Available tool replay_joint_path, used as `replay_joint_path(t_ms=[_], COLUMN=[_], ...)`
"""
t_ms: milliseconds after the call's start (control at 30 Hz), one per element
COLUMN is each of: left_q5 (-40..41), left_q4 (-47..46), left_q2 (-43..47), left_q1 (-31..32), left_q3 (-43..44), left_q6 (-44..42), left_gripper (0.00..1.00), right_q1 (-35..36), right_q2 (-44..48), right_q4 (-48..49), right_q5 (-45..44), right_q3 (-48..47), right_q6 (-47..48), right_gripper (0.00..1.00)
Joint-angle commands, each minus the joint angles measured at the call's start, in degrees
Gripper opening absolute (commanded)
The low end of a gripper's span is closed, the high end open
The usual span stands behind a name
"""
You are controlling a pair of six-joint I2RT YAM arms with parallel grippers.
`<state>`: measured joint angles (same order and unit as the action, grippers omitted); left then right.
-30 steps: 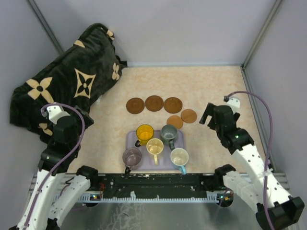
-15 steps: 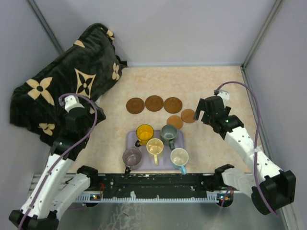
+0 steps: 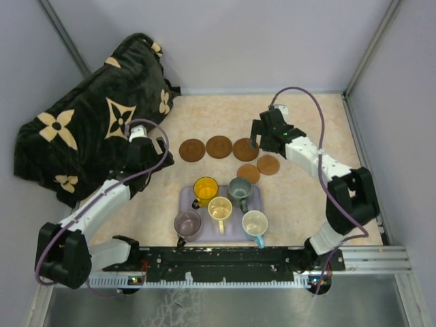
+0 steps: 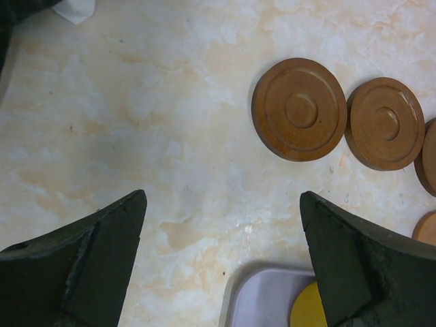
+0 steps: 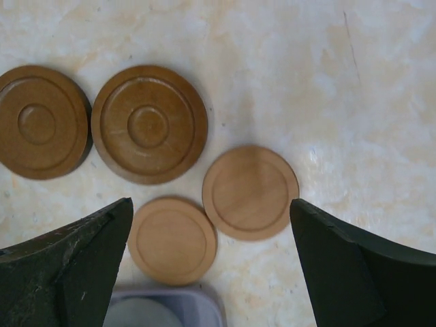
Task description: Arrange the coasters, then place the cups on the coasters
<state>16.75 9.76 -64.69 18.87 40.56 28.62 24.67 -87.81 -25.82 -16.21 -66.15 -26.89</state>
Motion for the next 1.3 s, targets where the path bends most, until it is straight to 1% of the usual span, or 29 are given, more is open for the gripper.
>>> replay_joint_path(t_ms=[0,167,300,433,533,633,767,900,1033,1267], left_q5=[-2.17,-0.62,0.4,-0.12,-0.32,-0.57,-0.51,-0.07,0.27,0.5], left_q4=[-8.64,-10.93,-8.73,-7.85,-8.54,-8.63,-8.27,-7.99,-7.74,-7.5], left_q2=[-5.07,-10.9,-16.35,-19.1,-19.66,-20.05,-19.94,-19.44,-18.84,-18.2], left_q1=[-0.26,-0.31,-0.28,-0.24,-0.28,-0.24,-0.26,-0.26,-0.26,-0.24], left_q3=[1.62,4.03,7.64,9.52,9.56,9.81,9.66,9.56,9.54,9.43], left_q6=[-0.72,-1.7,-1.36,-1.31,-1.28,-1.26,-1.11,-1.24,-1.58,-1.59], left_gripper=[1.0,1.0,1.0,1.0,1.0,1.0,1.0,1.0,1.0,1.0], right_q1=[0.38,0.26,0.04,-0.06,-0.03,-0.06,-0.06,-0.91,-4.9,-14.96], right_q2=[-10.31,-20.45,-25.75,-27.45,-27.91,-28.93,-32.26,-35.89,-35.6,-30.47], right_q4=[2.64,1.08,0.18,0.67,1.47,0.88,-3.7,-9.7,-10.99,-9.61], right_q5=[-0.93,-2.56,-2.96,-2.27,-0.7,-1.02,-6.29,-12.45,-11.42,-9.6], right_q3=[-8.97,-16.43,-20.17,-20.98,-21.0,-21.52,-24.36,-27.33,-25.08,-16.17], right_q6=[3.97,6.94,8.14,9.0,9.84,10.25,10.04,7.7,3.99,-0.21], right_gripper=[0.99,0.99,0.99,0.99,0.99,0.99,0.99,0.99,0.99,0.99])
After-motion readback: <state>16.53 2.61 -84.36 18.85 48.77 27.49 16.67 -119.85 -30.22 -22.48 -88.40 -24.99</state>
